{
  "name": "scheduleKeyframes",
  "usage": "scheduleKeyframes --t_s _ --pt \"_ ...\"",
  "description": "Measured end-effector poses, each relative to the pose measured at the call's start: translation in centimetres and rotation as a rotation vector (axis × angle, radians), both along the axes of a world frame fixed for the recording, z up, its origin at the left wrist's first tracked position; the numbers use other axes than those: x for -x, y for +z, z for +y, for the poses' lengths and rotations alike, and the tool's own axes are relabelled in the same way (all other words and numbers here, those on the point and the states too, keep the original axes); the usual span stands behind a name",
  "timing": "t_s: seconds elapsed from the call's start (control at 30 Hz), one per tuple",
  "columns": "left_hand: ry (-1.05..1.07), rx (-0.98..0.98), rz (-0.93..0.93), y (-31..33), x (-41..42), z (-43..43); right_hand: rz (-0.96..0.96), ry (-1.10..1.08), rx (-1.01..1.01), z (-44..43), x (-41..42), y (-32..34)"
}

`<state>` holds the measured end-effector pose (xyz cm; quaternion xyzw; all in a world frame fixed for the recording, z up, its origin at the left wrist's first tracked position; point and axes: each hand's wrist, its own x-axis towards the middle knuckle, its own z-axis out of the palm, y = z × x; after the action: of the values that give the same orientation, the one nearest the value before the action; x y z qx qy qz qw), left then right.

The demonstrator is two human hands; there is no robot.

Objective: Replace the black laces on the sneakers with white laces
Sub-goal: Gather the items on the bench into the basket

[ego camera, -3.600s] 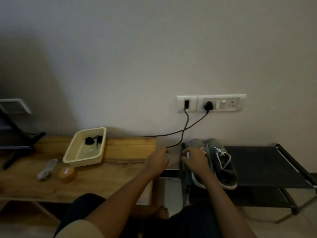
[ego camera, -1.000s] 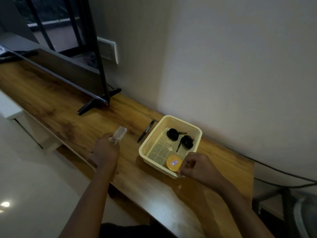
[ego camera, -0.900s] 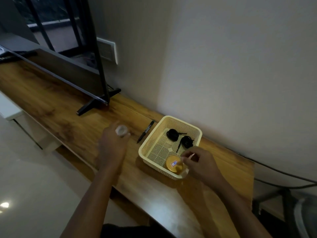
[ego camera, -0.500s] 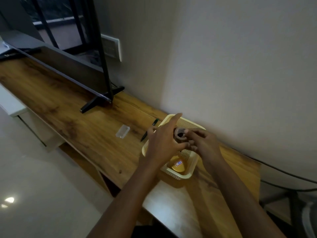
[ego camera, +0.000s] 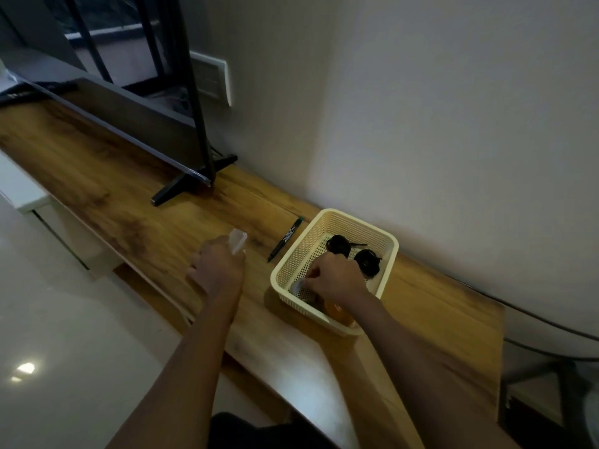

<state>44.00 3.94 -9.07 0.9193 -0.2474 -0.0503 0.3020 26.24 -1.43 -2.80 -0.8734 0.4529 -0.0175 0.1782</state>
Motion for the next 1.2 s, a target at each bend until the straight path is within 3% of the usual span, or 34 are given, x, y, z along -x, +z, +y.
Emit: scheduleKeyframes --t_s 0.17,0.23,0.33,0.4,0.47,0.6,0.7,0.83,1.0,1.2 --pt "0.095 0.197 0.077 0.6 0.3 -0.3 -0.033 -0.027 -0.076 -0.2 0.2 -0.1" --pt "0.056 0.400 0.154 2.3 0.7 -0.3 -0.277 -0.125 -0.127 -0.3 0.3 0.7" --pt "-0.198 0.631 0.320 6.0 3.0 -0.7 -0.824 -0.419 -0.295 -0.9 0.6 3.2" --pt "-0.403 0.644 0.385 8.0 5.0 -1.1 -1.076 -0.526 -0.529 -1.3 0.5 4.8" --pt "-0.595 0.608 0.359 8.9 6.8 -1.3 -1.189 -0.554 -0.635 -1.9 0.5 5.4" --pt "-0.726 0.491 0.210 8.5 7.6 -1.6 -1.137 -0.592 -0.509 -2.3 1.6 5.6" --pt "-0.549 0.506 0.304 6.2 5.8 -1.6 -1.030 -0.639 -0.417 -2.7 2.7 4.9" --pt "-0.286 0.378 0.371 2.0 2.2 -0.4 -0.859 -0.623 -0.428 -2.8 2.8 2.9" --pt "-0.246 0.253 0.316 0.6 1.5 -1.0 -0.731 -0.566 -0.484 -2.5 0.9 0.3" --pt "-0.261 0.035 0.060 0.8 2.4 -1.6 -0.570 -0.480 -0.404 -2.5 -0.9 -1.2"
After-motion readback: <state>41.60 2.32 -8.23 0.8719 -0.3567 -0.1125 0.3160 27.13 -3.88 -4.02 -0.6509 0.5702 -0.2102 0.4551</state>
